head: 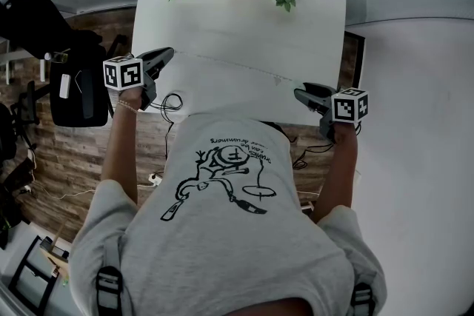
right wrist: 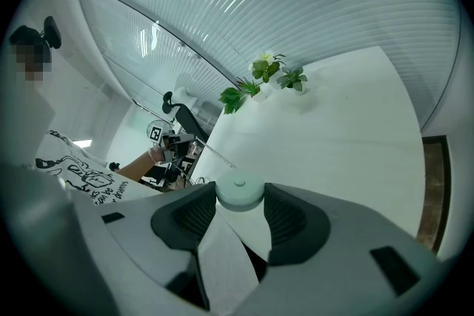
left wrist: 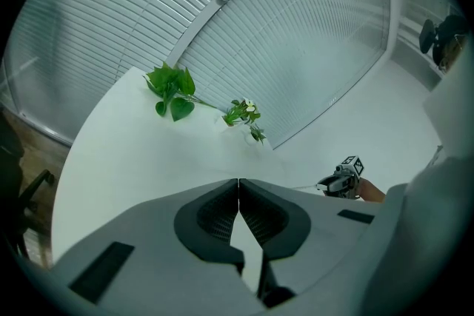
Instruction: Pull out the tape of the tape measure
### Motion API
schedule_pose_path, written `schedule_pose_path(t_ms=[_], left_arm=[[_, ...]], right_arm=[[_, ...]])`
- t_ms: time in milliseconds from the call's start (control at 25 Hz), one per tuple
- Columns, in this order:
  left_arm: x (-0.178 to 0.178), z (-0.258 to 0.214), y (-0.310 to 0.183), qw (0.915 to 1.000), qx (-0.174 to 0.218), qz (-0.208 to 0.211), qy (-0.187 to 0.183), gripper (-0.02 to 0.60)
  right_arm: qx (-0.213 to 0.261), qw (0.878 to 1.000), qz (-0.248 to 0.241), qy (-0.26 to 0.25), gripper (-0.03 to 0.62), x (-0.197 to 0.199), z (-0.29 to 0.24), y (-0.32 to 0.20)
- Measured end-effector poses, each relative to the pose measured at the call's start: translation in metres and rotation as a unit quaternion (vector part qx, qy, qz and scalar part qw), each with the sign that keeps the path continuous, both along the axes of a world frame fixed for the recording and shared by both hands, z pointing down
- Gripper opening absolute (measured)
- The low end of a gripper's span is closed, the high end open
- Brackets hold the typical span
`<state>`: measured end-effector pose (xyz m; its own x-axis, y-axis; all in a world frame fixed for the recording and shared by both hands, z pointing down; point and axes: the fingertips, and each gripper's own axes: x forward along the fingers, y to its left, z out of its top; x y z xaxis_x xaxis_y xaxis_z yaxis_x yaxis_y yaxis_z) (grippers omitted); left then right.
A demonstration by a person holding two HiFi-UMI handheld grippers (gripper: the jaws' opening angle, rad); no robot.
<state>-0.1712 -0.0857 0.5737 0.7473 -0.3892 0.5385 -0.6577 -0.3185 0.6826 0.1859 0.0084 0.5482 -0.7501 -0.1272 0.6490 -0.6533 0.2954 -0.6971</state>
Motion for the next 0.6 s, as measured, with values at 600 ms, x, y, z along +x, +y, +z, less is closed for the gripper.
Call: schedule_pose_path(t_ms=[600], left_arm=[[-0.0073, 0.0008, -0.0017, 1.0, -0.002, -0.006, -0.004, 0.023]], right_arm=[[-0.001, 1.0, 0.004, 0.0, 0.215, 0.0033, -0.0008, 0.0006]])
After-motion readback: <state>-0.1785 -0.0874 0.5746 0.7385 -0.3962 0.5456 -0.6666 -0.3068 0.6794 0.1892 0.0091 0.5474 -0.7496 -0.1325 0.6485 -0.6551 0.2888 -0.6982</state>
